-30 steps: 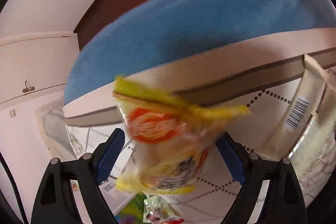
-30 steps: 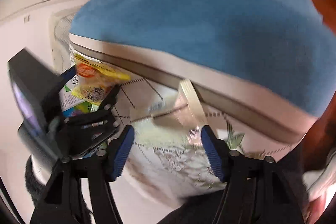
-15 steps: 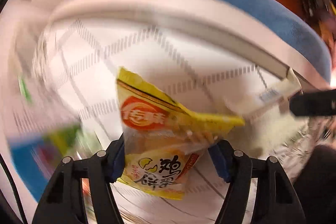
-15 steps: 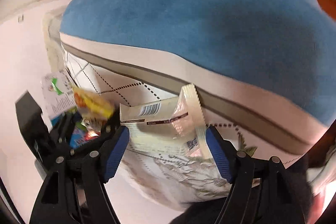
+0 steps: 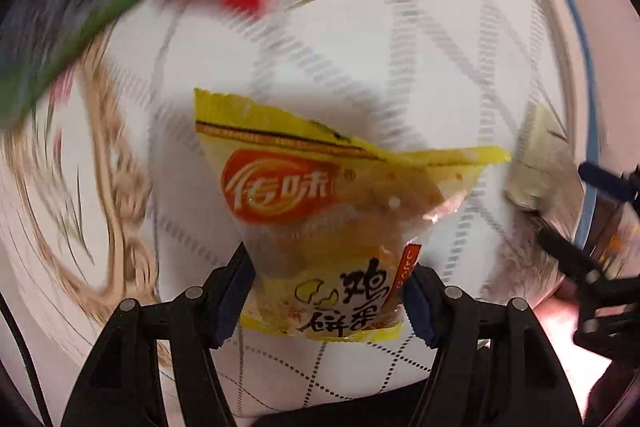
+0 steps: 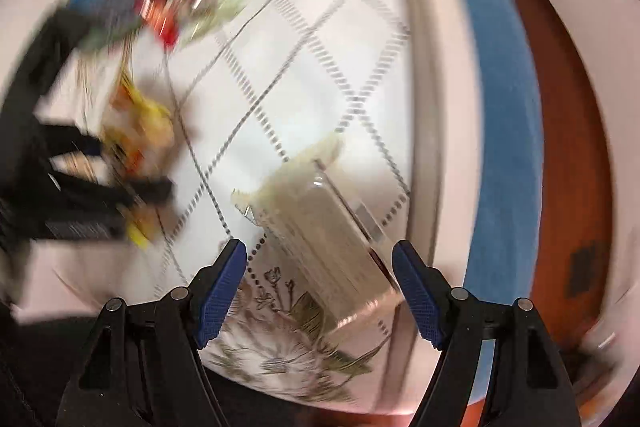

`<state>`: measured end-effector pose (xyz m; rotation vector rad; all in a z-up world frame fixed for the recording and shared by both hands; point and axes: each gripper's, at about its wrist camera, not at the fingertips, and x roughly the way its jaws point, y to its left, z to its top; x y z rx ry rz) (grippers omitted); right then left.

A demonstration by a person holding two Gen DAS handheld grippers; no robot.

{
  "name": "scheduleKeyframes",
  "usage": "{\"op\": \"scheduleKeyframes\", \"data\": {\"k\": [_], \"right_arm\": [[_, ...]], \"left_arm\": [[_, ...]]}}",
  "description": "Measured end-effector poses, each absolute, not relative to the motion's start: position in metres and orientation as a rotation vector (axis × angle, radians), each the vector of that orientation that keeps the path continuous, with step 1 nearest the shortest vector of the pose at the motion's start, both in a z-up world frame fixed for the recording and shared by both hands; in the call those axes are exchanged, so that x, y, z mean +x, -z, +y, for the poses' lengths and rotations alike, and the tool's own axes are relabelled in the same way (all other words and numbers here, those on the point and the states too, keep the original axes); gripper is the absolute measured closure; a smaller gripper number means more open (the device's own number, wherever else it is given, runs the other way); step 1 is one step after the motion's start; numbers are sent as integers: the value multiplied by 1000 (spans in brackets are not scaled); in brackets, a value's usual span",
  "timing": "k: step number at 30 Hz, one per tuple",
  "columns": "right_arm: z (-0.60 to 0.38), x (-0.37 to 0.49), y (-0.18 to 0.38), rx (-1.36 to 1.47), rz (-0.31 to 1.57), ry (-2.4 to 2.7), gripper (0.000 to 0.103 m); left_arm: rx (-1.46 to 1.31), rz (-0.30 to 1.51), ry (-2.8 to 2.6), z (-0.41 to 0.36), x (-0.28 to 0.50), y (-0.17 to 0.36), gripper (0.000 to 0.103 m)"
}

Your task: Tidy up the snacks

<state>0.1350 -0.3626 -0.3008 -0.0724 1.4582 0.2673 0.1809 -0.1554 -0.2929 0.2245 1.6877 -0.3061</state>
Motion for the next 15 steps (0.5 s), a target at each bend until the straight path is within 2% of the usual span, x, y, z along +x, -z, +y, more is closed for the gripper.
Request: {"op": "scheduleKeyframes", "data": {"k": [4,6,9,13,15], "right_arm": [[-344,144,320,-147,1507,-273,26],[-348,153,323,-35,1527,-241,31],[-359,170,323,237,1539,-197,32],[-371,181,318,543,1503,-173,32],[-372,186,313,541,1500,-168,28]], "left_arm": [[65,1707,255,-121,179,297,37],[17,1705,230,-102,179,295,37],[-21,1700,203,-83,181,296,37],[-30,1694,185,-69,180,301,37],[-42,1702,178,-73,182,303,37]]}}
